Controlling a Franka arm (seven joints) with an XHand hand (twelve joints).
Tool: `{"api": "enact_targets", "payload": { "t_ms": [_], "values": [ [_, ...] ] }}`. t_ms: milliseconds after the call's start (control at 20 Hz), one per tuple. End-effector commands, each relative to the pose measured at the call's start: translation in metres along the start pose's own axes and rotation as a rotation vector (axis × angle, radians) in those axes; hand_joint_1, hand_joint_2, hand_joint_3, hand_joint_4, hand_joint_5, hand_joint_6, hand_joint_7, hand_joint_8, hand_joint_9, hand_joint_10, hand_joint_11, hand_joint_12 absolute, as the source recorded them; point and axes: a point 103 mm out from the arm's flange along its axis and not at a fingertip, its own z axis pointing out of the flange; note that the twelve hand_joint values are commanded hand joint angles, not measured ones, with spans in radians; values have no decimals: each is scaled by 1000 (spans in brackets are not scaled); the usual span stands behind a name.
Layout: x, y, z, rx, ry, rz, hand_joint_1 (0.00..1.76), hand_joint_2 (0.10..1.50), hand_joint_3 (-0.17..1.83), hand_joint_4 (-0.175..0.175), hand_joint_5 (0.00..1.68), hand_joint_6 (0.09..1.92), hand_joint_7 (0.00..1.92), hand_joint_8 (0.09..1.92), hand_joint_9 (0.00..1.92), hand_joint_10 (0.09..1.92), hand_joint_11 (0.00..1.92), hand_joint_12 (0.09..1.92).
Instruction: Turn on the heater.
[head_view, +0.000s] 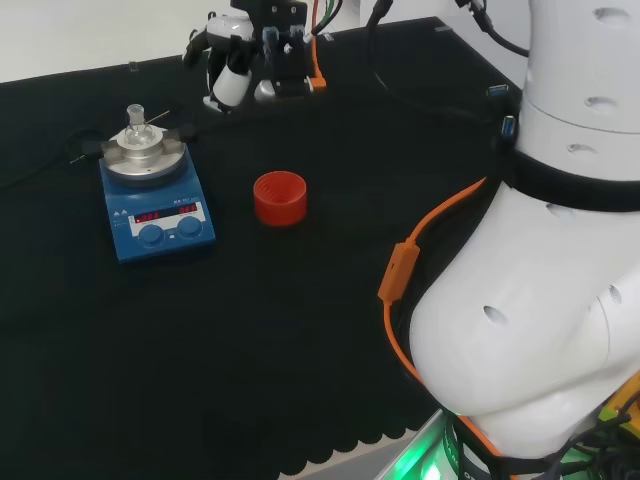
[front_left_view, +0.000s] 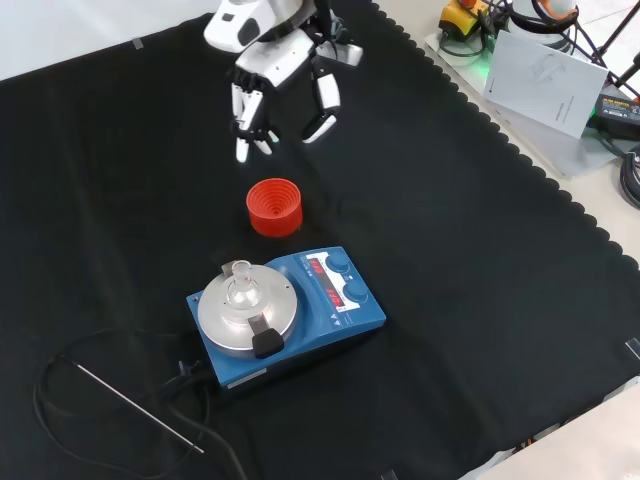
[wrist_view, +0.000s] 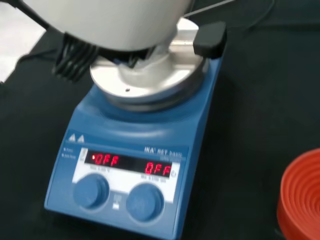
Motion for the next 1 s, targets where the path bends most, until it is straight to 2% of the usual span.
{"api": "enact_targets", "payload": {
  "t_ms": [50,450,750,1000],
  "values": [
    [20,-21,16,49,-58,40,1118,439,1114,-35,448,235,909,604,1263,430,961,1056],
    [42,-32,34,88,-115,58,1113,437,1117,-35,459,194,874,638,1256,436,955,1062],
    [45,-34,41,130,-132,77,1111,438,1118,-36,461,182,869,642,1257,440,955,1064],
    [48,-32,51,146,-170,81,1118,440,1116,-42,467,157,966,660,1311,461,1039,1022]
  ]
}}
